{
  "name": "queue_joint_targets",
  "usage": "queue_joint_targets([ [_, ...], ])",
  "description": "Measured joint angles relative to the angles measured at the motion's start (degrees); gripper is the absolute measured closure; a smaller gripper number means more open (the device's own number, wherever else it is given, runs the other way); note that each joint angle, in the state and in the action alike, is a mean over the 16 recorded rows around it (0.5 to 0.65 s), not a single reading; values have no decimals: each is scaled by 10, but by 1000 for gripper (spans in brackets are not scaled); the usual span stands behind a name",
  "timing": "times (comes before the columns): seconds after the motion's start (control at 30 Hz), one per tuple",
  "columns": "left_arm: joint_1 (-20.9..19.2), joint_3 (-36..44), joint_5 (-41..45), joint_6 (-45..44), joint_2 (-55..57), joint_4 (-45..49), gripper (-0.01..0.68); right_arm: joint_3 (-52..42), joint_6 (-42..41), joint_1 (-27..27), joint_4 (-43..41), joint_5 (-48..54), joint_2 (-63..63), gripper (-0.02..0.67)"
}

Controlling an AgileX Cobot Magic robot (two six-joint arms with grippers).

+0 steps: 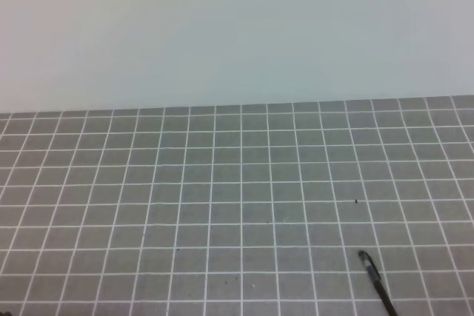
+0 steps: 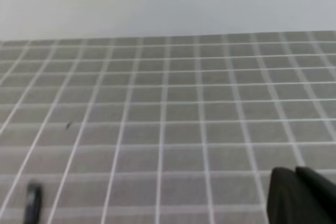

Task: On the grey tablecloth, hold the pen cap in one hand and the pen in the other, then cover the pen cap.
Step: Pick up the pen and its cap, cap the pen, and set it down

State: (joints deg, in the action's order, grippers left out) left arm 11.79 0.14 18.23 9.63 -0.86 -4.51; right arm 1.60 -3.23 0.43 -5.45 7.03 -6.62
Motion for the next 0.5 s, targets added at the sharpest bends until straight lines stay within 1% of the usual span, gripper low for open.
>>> queue_joint_targets([
  [0.27, 0, 0, 0, 0, 0, 0, 675, -15, 15, -44, 4, 52, 58, 641],
  [0.5, 0, 0, 0, 0, 0, 0, 675, -13, 26, -49, 0, 95, 72, 641],
])
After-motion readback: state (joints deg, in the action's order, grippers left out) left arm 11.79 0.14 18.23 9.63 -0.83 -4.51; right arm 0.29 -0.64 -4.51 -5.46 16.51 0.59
